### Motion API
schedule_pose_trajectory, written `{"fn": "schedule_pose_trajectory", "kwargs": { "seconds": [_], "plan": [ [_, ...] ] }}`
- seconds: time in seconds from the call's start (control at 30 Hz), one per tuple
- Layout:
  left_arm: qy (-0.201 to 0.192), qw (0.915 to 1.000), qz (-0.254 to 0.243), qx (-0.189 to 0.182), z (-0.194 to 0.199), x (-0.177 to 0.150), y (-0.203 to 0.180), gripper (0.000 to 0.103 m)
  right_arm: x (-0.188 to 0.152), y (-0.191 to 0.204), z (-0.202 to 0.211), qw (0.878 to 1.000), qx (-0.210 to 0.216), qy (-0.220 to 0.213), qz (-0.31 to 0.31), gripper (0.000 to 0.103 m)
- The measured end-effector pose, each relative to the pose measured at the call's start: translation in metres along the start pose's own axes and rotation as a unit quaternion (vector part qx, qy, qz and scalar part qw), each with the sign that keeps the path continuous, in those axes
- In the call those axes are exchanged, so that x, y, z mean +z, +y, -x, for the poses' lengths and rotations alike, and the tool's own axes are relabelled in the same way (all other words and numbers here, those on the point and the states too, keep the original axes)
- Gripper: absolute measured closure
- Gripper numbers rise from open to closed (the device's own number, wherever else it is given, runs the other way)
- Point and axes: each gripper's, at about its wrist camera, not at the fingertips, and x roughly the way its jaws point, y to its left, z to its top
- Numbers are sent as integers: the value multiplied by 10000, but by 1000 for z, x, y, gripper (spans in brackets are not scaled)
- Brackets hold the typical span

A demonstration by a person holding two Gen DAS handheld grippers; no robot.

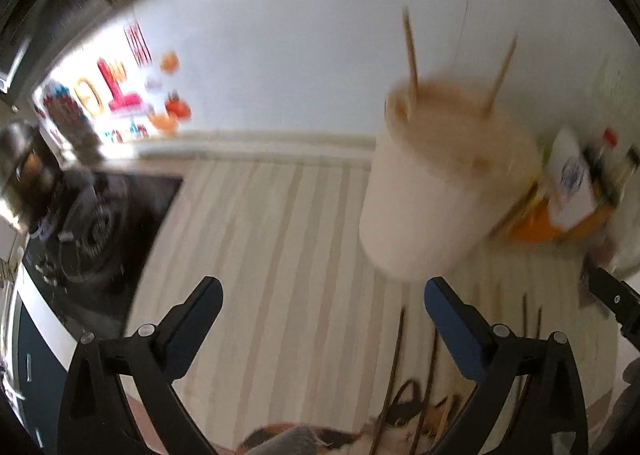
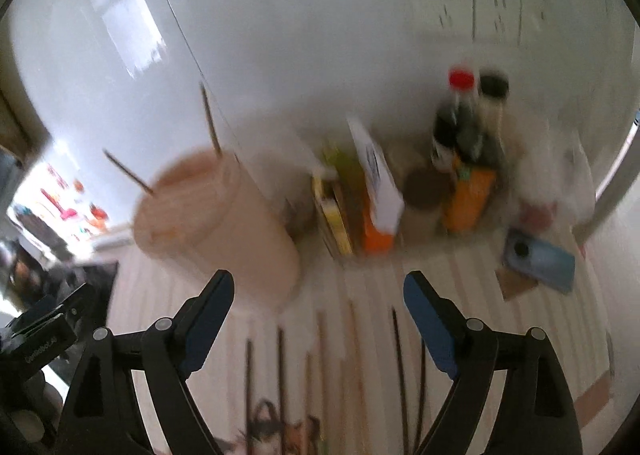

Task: Organize utensils
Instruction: 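Move both grippers back down to the remaining chopsticks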

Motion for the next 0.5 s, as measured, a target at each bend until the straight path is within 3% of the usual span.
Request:
{"fn": "schedule_pose_trajectory", "kwargs": {
  "seconds": [0.1, 0.23, 0.27, 0.3, 0.33, 0.4, 0.43, 0.5],
  "plan": [
    [390, 9992, -103, 32, -26, -20, -7, 1, -18, -10, -22, 9989, -39, 468, -13, 17],
    [1069, 9937, -340, -67, -66, -52, -23, 4, -49, -22, -66, 9922, -197, 1230, 46, 47],
    [1280, 9910, -360, -169, -76, -60, -26, 8, -55, -25, -74, 9906, -230, 1347, 51, 52],
    [1465, 9881, -376, -264, -85, -67, -30, 20, -62, -29, -83, 9887, -236, 1477, 58, 61],
    [1667, 9846, -393, -350, -94, -74, -33, 30, -69, -32, -92, 9865, -269, 1614, 69, 63],
    [1916, 9793, -438, -479, -105, -83, -39, 34, -81, -36, -108, 9824, -361, 1828, 96, 68],
    [1997, 9773, -464, -530, -110, -89, -42, 44, -87, -39, -116, 9799, -354, 1959, 96, 71],
    [2073, 9750, -543, -590, -116, -95, -48, 54, -97, -40, -127, 9754, -364, 2169, 148, 71]
  ]
}}
